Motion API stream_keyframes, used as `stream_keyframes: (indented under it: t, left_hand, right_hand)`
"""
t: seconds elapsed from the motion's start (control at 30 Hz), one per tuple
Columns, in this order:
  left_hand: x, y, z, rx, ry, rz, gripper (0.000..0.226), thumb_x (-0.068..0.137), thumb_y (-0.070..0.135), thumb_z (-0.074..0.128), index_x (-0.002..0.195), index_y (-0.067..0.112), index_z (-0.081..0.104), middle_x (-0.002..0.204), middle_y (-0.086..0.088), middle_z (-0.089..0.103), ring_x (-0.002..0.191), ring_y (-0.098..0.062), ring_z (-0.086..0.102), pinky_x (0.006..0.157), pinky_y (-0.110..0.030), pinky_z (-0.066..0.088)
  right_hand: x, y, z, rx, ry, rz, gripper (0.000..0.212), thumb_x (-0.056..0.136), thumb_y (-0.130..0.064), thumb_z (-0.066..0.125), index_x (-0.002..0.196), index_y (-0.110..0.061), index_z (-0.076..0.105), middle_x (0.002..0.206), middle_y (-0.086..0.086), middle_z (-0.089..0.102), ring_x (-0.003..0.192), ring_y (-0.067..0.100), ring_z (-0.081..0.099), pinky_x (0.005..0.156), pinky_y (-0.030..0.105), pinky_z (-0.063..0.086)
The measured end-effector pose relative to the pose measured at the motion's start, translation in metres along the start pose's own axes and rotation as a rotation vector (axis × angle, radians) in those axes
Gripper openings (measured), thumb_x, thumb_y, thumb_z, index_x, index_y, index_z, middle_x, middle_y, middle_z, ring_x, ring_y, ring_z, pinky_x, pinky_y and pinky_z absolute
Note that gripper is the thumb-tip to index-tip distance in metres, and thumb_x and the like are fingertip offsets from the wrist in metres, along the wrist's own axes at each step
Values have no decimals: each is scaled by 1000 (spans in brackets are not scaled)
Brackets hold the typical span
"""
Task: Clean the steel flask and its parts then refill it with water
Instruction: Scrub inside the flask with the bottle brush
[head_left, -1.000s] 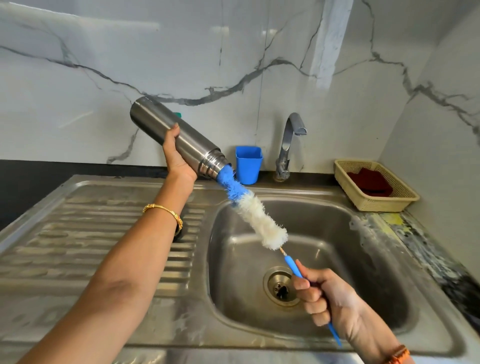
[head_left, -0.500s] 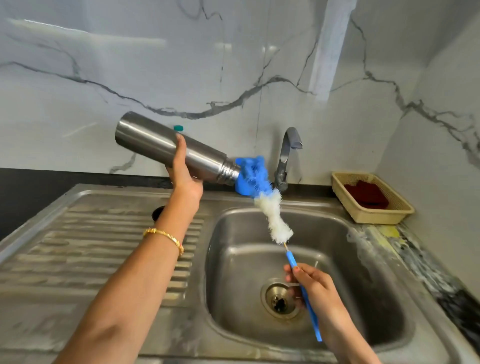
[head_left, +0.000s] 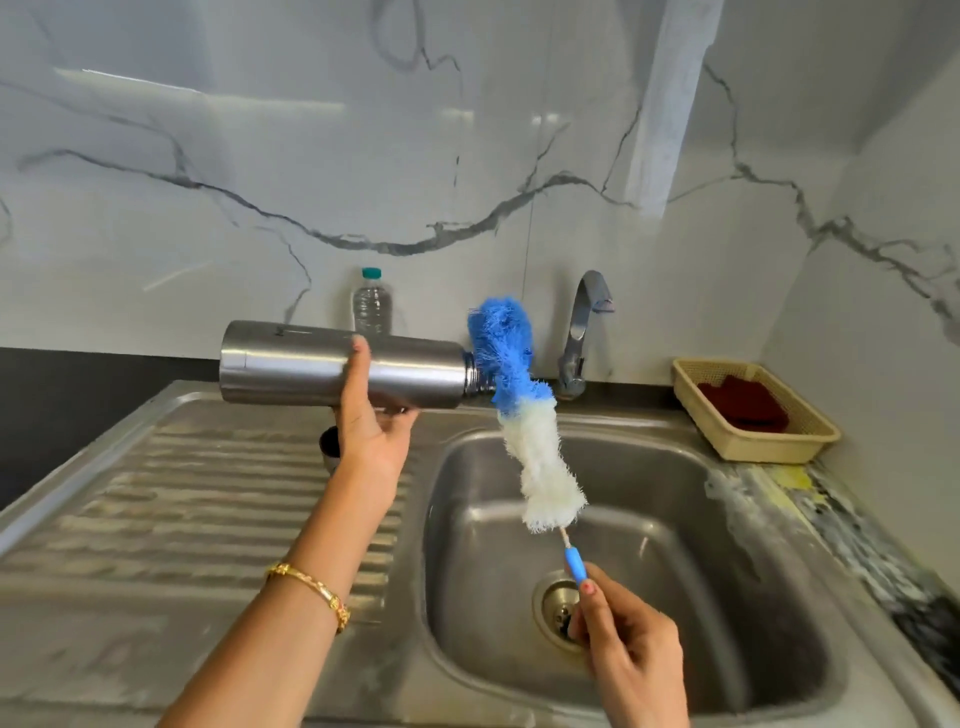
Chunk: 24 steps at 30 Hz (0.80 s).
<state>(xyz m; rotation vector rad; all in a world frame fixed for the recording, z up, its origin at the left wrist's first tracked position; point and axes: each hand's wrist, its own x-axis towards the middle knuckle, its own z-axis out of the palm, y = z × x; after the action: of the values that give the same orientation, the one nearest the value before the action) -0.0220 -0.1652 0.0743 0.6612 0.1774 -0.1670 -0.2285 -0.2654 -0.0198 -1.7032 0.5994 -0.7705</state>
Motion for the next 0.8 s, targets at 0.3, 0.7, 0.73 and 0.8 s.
stream_keyframes:
  t: [0.3, 0.7, 0.73, 0.8]
  left_hand:
    - [15, 34, -15, 9, -60, -41, 34, 74, 24, 69, 106, 21, 57, 100, 1, 51, 93, -16, 50, 81, -33, 49]
    - [22, 38, -46, -61, -199, -176, 14, 75, 30, 69, 86, 26, 61, 86, 0, 59, 90, -19, 56, 89, -46, 45]
    - [24, 39, -47, -81, -222, -174, 21, 76, 33, 66, 94, 26, 59, 94, -1, 61, 97, -21, 58, 91, -47, 44]
    - [28, 40, -49, -104, -272, -161, 41, 64, 32, 72, 101, 25, 58, 101, -3, 64, 103, -22, 59, 90, -49, 47]
  right_hand:
    - [-26, -21, 71, 12, 139, -18, 16, 84, -8, 65, 95, -16, 73, 37, -9, 41, 39, -2, 38, 46, 9, 33]
    - [-53, -50, 120, 188, 103, 143, 31, 80, -31, 63, 75, 0, 70, 46, -3, 41, 42, 8, 30, 39, 17, 22]
    - [-63, -46, 122, 203, 101, 163, 28, 73, -32, 62, 81, -8, 74, 45, -5, 43, 41, 5, 31, 39, 15, 24]
    - [-54, -45, 124, 229, 70, 172, 22, 77, -27, 66, 89, -10, 75, 45, -8, 42, 42, 3, 31, 39, 14, 24]
